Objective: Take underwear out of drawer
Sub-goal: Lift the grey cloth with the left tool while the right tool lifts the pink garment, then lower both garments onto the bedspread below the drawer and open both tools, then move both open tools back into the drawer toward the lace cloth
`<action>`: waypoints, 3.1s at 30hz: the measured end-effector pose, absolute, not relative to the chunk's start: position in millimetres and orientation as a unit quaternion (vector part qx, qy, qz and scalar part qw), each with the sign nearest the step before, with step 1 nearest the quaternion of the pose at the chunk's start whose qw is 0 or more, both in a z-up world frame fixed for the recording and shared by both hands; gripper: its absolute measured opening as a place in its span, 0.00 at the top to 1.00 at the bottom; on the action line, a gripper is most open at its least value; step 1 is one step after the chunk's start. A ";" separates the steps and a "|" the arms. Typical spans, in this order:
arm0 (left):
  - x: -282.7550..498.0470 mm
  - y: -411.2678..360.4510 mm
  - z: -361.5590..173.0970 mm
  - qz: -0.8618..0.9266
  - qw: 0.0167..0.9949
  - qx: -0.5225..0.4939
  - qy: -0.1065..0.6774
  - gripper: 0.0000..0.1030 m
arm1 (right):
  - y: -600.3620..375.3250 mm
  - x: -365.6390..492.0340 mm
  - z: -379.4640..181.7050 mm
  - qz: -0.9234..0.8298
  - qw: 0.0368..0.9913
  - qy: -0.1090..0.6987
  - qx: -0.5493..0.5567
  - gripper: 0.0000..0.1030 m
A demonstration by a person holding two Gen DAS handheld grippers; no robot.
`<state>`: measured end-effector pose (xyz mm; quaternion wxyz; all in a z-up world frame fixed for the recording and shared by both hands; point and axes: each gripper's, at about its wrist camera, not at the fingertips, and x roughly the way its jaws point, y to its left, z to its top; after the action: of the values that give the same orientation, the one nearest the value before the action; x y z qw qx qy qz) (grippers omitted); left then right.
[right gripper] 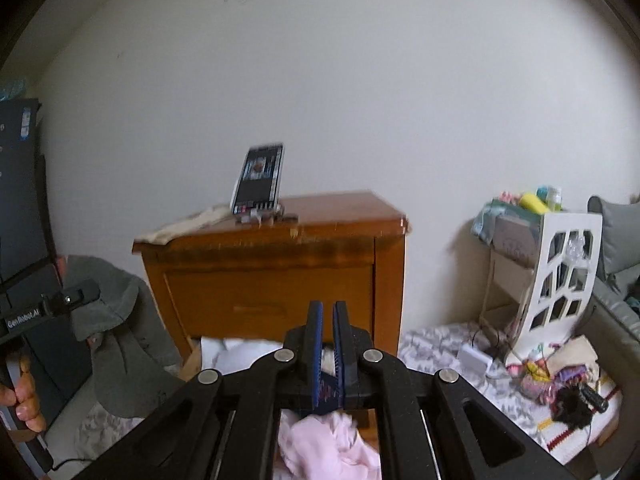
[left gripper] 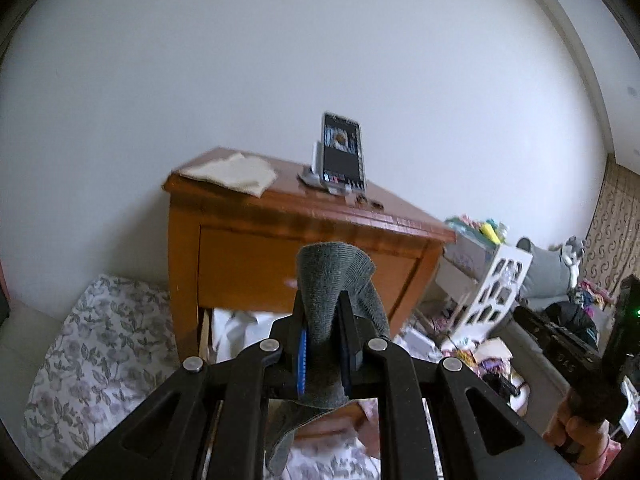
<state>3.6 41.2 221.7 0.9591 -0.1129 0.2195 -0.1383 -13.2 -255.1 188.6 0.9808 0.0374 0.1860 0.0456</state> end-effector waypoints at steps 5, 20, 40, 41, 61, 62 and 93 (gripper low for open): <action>-2.0 23.9 198.2 -0.155 0.945 -0.101 0.269 0.88 | -254.8 -8.9 152.7 0.049 0.964 0.259 0.036 0.95; 13.5 -12.3 110.8 -0.158 0.894 -0.063 0.413 0.87 | -256.2 4.6 69.7 0.050 0.917 0.394 0.042 0.94; 46.2 -25.7 -10.3 -0.110 0.824 -0.073 0.551 0.87 | -239.5 14.4 36.6 0.056 0.890 0.453 0.018 0.94; 46.9 -26.0 -12.1 -0.109 0.822 -0.074 0.554 0.87 | -239.1 14.4 36.2 0.056 0.889 0.453 0.018 0.94; 48.3 -7.4 1.4 -0.048 0.828 -0.076 0.554 0.24 | -239.6 18.4 24.2 0.044 0.876 0.481 0.013 0.33; 48.1 -5.8 1.8 -0.044 0.829 -0.076 0.553 0.23 | -239.7 18.8 23.2 0.044 0.874 0.483 0.013 0.29; 38.0 6.0 49.7 -0.028 0.887 -0.068 0.455 0.07 | -249.0 18.1 29.7 0.041 0.901 0.430 0.044 0.00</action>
<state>38.0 6.0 49.7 0.8872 -0.0683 0.4555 -0.0281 18.1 -249.0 29.7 0.9008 0.0438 0.4300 0.0409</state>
